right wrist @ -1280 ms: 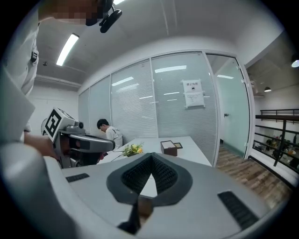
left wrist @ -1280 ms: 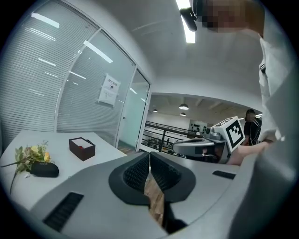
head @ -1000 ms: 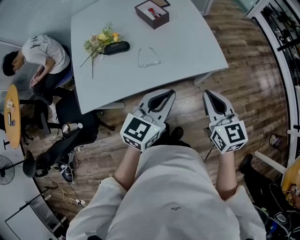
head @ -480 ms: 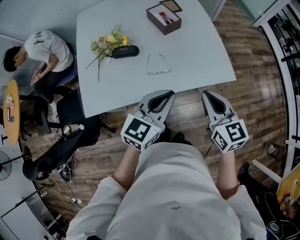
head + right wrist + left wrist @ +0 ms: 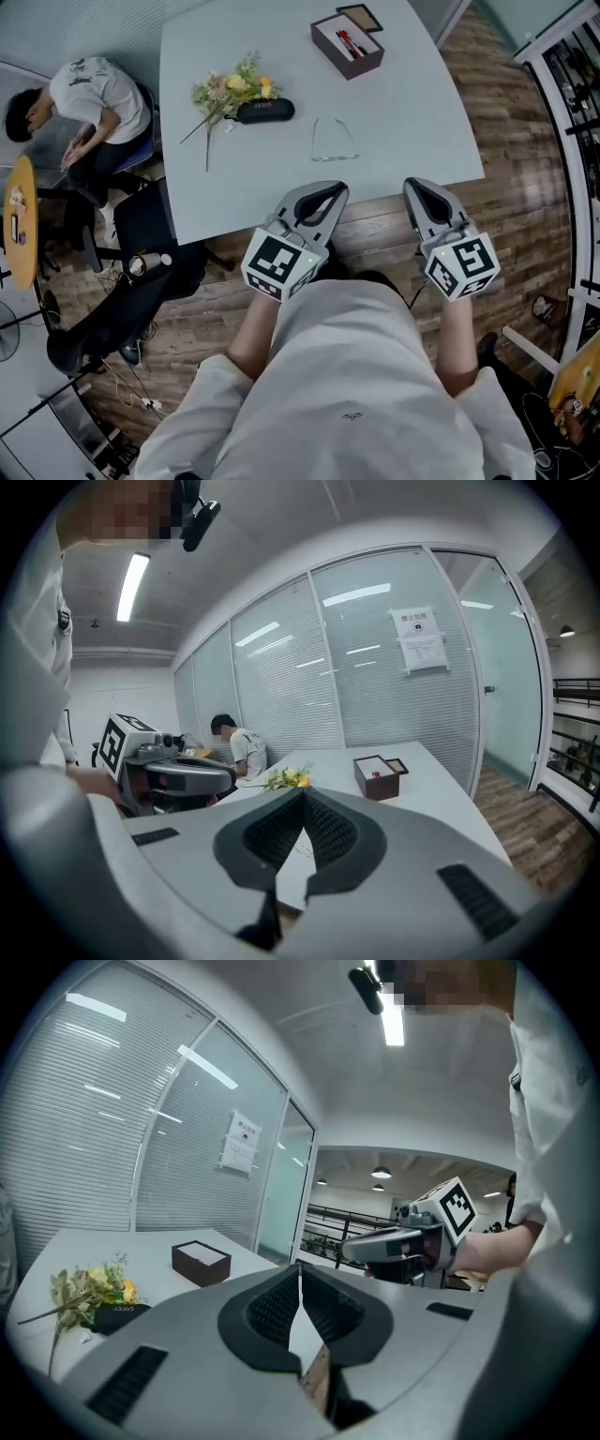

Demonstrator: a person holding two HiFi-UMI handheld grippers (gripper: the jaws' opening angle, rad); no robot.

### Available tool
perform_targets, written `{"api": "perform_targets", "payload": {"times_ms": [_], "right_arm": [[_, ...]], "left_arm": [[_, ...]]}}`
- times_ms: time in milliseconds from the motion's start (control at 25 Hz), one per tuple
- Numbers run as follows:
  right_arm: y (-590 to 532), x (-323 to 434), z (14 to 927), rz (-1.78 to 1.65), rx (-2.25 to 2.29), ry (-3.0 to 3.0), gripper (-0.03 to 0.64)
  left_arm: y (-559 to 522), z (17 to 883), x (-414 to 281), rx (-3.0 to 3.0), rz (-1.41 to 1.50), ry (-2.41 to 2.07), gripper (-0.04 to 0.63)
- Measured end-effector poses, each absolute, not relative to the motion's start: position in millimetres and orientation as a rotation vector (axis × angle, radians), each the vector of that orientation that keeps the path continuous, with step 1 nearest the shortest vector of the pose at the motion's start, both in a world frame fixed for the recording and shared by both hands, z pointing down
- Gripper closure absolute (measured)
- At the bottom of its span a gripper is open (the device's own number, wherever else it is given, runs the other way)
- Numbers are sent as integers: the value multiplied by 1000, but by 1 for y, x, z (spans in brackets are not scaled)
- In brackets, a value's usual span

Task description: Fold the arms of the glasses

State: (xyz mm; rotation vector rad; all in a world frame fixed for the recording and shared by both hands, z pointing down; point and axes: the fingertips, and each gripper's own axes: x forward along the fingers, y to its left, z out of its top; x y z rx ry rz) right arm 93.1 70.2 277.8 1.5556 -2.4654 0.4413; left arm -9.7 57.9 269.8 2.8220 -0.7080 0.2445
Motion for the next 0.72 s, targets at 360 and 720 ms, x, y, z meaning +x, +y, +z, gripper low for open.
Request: {"api": "perform_targets", "payload": {"times_ms": [360,720], "right_arm": [[54,75,292,475,1527,-2447,609],[35,68,305,506,1429,-2458,607]], "left_arm": [[39,283,-30,2800,267,-737,571],[25,294,-37,2742,299,-814,571]]}}
